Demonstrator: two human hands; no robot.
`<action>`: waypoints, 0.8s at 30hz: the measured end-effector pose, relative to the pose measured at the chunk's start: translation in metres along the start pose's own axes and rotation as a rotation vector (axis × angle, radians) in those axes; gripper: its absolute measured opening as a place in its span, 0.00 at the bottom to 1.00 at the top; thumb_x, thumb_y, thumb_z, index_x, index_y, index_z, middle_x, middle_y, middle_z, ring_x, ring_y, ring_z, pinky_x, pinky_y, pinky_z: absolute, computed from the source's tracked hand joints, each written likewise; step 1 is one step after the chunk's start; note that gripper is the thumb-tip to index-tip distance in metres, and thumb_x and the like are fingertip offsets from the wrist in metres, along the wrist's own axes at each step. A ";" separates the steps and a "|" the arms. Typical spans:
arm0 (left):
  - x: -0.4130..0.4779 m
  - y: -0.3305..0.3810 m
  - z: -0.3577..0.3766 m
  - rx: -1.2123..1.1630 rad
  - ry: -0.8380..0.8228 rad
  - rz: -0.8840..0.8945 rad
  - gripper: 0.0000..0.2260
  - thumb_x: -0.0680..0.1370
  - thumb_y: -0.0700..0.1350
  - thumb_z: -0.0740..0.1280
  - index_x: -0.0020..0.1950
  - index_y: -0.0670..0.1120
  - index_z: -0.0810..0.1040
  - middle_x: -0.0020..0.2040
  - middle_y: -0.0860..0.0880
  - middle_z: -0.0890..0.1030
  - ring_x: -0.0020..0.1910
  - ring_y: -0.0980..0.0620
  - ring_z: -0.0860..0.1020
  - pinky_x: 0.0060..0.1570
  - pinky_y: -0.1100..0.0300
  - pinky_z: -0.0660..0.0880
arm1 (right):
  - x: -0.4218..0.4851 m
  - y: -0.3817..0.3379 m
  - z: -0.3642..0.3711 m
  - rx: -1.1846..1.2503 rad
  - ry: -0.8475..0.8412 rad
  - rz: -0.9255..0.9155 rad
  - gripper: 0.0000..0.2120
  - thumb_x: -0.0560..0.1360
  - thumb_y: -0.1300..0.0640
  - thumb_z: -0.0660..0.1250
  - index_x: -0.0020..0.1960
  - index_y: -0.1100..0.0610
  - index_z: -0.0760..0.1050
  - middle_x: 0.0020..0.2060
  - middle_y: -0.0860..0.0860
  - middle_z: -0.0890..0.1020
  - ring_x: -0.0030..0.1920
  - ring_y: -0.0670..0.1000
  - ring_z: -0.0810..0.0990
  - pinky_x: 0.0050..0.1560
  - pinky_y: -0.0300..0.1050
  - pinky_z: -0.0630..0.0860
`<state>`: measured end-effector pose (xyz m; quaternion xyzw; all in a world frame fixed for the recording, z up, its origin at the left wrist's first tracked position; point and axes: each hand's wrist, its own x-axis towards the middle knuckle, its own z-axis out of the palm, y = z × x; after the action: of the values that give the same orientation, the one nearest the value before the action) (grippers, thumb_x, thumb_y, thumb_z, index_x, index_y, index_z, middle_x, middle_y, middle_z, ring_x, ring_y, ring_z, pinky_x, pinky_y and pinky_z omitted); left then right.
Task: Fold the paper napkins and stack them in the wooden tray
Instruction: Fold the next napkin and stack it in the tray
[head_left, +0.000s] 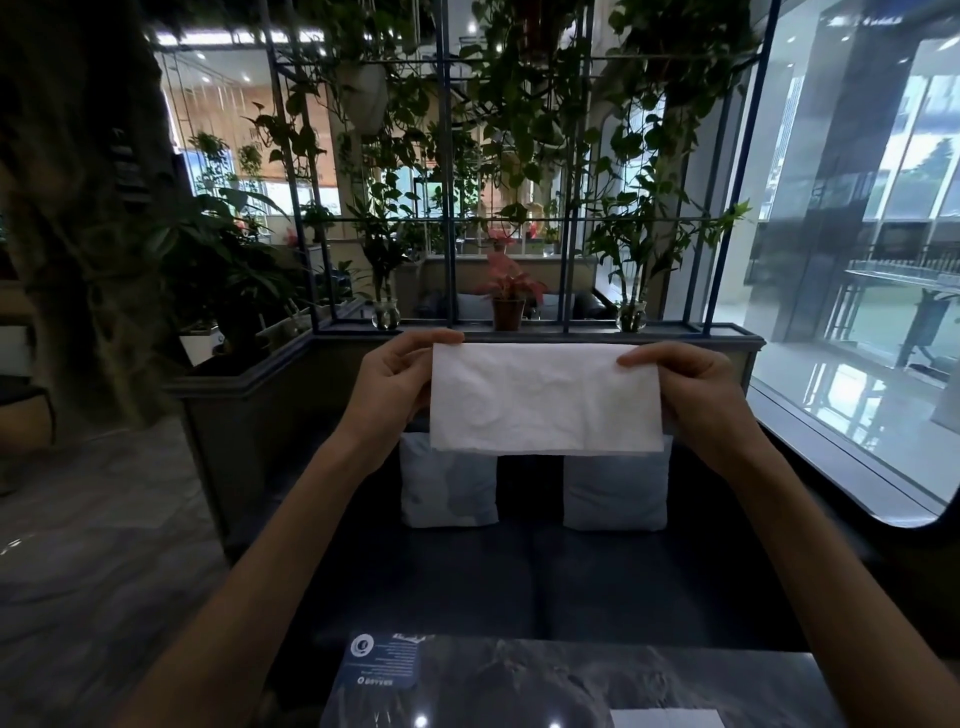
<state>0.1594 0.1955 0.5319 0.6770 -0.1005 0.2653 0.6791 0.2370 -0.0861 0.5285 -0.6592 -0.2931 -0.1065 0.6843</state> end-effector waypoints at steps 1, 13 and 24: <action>0.000 0.000 0.000 -0.003 0.002 -0.008 0.11 0.82 0.36 0.60 0.61 0.35 0.78 0.46 0.44 0.83 0.32 0.60 0.81 0.29 0.69 0.75 | 0.000 0.000 0.000 0.002 -0.001 -0.001 0.10 0.79 0.68 0.63 0.46 0.61 0.82 0.38 0.41 0.86 0.39 0.41 0.84 0.33 0.33 0.78; 0.005 -0.008 -0.006 0.001 -0.010 -0.044 0.10 0.82 0.37 0.61 0.53 0.44 0.83 0.50 0.45 0.85 0.48 0.51 0.83 0.45 0.59 0.80 | 0.000 0.004 -0.006 -0.090 -0.002 -0.016 0.14 0.80 0.65 0.63 0.47 0.53 0.85 0.44 0.43 0.86 0.45 0.42 0.85 0.39 0.36 0.81; 0.006 -0.011 -0.010 0.015 0.033 -0.069 0.09 0.82 0.38 0.63 0.56 0.44 0.82 0.53 0.43 0.84 0.51 0.48 0.83 0.46 0.58 0.81 | 0.001 0.007 -0.002 -0.084 -0.099 0.078 0.12 0.81 0.61 0.61 0.56 0.56 0.83 0.53 0.46 0.84 0.55 0.52 0.81 0.53 0.52 0.82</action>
<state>0.1679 0.2072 0.5248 0.6807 -0.0640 0.2536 0.6843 0.2417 -0.0868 0.5234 -0.7028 -0.2960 -0.0591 0.6442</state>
